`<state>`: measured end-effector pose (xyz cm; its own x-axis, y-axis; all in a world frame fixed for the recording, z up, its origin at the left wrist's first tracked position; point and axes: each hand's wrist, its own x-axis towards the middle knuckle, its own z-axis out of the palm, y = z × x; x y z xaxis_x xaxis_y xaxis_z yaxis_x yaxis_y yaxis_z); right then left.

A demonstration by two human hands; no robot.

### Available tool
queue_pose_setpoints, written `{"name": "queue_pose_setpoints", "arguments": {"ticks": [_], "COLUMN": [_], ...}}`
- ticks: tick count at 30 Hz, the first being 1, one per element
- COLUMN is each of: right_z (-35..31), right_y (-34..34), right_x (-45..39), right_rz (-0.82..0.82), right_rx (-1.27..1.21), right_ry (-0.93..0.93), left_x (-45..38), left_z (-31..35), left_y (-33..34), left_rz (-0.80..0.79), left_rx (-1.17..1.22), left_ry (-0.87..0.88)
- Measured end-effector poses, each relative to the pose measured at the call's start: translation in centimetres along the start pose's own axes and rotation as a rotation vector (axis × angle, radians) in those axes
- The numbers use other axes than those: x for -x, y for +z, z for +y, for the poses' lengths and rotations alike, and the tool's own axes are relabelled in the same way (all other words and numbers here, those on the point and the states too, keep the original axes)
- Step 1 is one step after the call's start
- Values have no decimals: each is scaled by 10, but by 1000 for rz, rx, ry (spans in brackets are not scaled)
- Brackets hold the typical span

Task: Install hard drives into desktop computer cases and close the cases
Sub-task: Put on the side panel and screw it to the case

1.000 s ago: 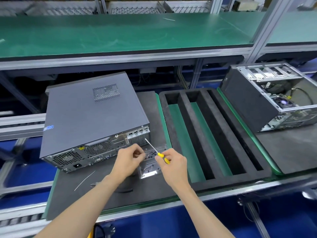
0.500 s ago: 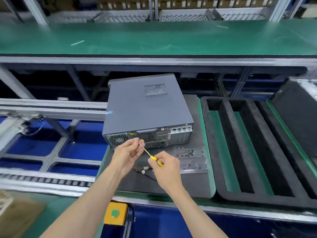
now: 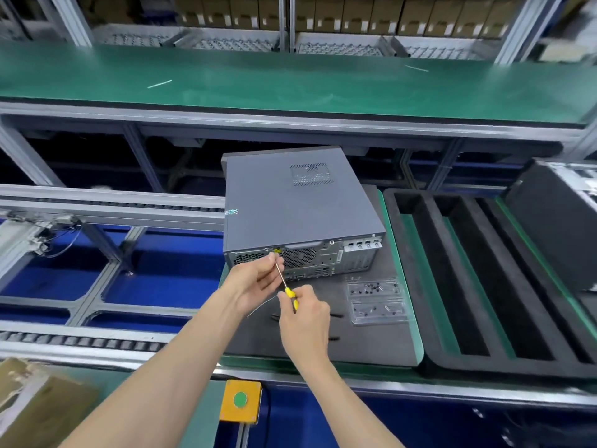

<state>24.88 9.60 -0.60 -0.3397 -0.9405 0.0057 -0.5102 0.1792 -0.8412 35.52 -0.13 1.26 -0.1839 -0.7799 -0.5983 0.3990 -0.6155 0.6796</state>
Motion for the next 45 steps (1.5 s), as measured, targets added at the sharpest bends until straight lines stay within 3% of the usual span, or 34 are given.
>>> {"name": "queue_pose_setpoints", "arguments": {"ticks": [9, 28, 33, 40, 45], "right_z": [-23, -31, -29, -36, -37], "right_y": [21, 25, 29, 32, 32], "right_x": [-9, -7, -6, -12, -10], "right_rz": [22, 145, 98, 16, 46], "right_rx": [0, 80, 67, -258, -312], "right_ry": [155, 114, 178, 352, 396], "left_x": [-1, -7, -8, -3, -5], "left_z": [7, 8, 6, 4, 10], "left_y": [12, 4, 3, -3, 1], "left_rz": [78, 101, 121, -81, 31], "left_rx": [150, 40, -5, -64, -68], "left_ry": [-14, 28, 74, -72, -84]}}
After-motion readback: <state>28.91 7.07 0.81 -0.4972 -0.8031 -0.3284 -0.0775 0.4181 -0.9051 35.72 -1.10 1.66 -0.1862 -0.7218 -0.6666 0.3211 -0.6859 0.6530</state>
